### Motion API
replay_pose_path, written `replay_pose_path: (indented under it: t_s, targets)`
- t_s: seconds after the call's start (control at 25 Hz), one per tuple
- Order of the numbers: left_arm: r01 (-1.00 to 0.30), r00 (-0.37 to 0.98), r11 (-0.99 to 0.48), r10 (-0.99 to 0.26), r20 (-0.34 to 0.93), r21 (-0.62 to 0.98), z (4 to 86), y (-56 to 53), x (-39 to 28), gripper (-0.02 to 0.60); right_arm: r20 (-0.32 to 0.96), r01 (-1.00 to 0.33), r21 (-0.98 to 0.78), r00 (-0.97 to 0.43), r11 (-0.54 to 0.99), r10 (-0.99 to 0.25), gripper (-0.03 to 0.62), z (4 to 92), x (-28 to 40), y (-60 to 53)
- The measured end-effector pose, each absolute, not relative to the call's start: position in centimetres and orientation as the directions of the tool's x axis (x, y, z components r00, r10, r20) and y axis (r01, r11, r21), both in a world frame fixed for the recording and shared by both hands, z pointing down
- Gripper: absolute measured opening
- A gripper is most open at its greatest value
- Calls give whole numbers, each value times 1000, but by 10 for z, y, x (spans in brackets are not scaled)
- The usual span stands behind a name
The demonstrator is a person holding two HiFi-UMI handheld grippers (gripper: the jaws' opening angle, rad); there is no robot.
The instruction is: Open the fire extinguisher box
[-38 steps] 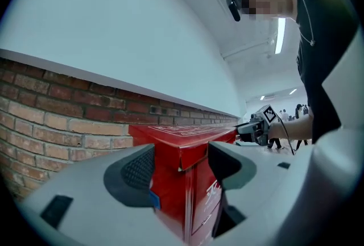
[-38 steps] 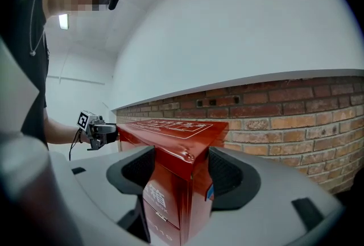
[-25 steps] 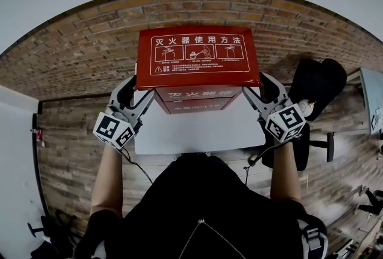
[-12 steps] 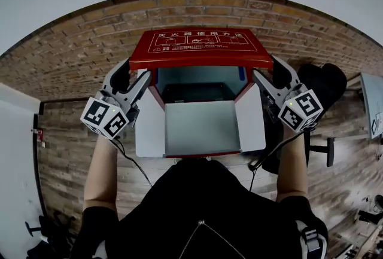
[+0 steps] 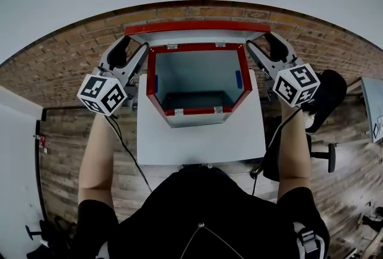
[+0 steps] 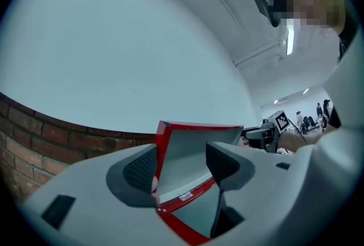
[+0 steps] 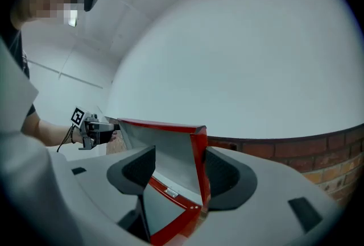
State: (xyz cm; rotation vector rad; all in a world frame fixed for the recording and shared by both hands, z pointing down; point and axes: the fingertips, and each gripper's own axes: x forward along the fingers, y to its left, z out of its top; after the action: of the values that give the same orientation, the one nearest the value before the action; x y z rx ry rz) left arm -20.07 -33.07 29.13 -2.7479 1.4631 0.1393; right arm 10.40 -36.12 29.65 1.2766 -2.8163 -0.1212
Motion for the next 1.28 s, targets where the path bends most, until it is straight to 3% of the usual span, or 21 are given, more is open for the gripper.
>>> replay_pose_path:
  t_s: [1.28]
  targets:
    - [-878,478,-479,-877,-36,-2,281,-420,-207,307,17,-788,97,-610,608,-792,284,284,93,-448]
